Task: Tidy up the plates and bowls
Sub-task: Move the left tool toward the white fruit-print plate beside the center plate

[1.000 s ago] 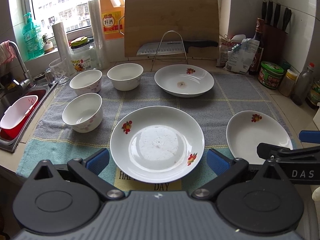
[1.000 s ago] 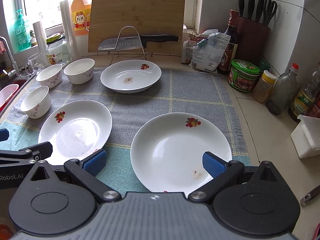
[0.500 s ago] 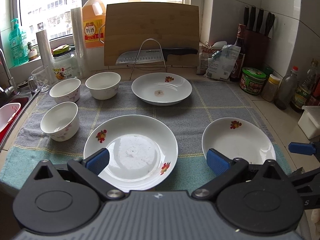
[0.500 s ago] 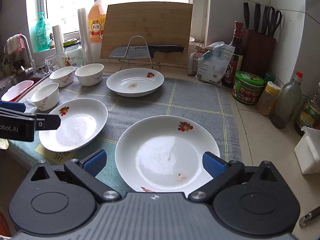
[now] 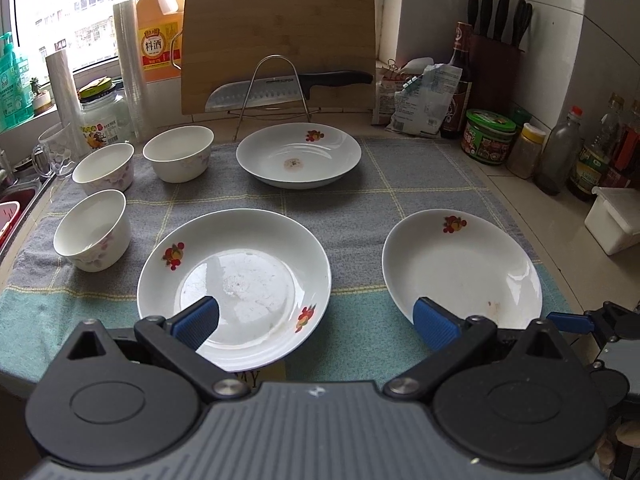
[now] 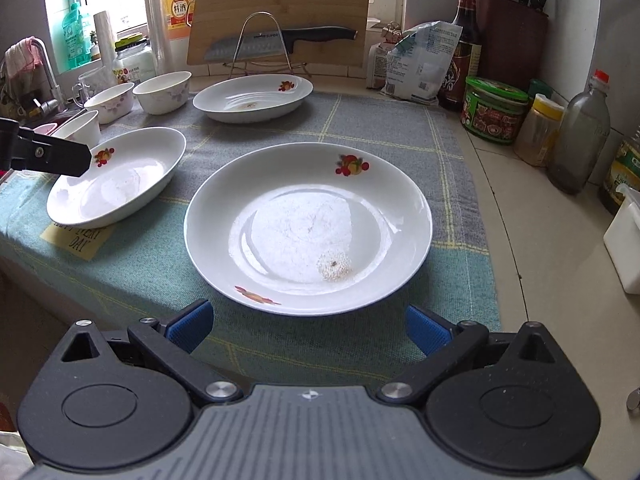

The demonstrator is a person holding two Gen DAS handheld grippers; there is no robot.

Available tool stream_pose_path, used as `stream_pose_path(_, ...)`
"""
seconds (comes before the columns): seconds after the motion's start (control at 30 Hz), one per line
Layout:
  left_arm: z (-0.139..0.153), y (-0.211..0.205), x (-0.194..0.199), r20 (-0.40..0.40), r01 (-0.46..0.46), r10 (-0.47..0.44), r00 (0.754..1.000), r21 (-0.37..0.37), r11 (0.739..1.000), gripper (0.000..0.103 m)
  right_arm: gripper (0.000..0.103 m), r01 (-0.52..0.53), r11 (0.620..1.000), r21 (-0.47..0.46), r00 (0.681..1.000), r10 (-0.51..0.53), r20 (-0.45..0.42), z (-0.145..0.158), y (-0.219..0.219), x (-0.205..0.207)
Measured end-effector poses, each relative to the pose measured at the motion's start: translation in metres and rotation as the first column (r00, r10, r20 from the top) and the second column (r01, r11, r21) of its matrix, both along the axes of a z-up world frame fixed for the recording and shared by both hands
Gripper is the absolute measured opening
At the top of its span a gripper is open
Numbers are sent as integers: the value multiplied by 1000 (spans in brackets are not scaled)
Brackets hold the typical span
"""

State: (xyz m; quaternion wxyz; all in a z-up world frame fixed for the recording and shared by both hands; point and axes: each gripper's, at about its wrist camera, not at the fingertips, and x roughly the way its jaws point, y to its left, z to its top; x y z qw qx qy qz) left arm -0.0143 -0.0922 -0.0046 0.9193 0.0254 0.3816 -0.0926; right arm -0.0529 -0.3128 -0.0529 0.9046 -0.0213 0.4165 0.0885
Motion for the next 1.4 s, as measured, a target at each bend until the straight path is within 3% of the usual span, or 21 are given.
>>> stream_pose_path(0.4,2,1,1,9,-20,20,1000,26,999,102,103,-31,999,27,999,32,-9,-18,2,21)
stream_pose_path(0.77,0,-4,11,1,11,-11,1000,30,999,102,103,-65,998,-26,997,66,41,-26,5,27)
stream_pose_path(1.13,-4,-34,36,-26,180,-180,983,28,983,102,103,-99,995,-16,992,100,75,-28,-2,22)
stream_pose_path(1.4,-9,-59,69,-36,339,-338,941,33,940,102,103,-77,997,-15,993,78,85,-29,-1,18)
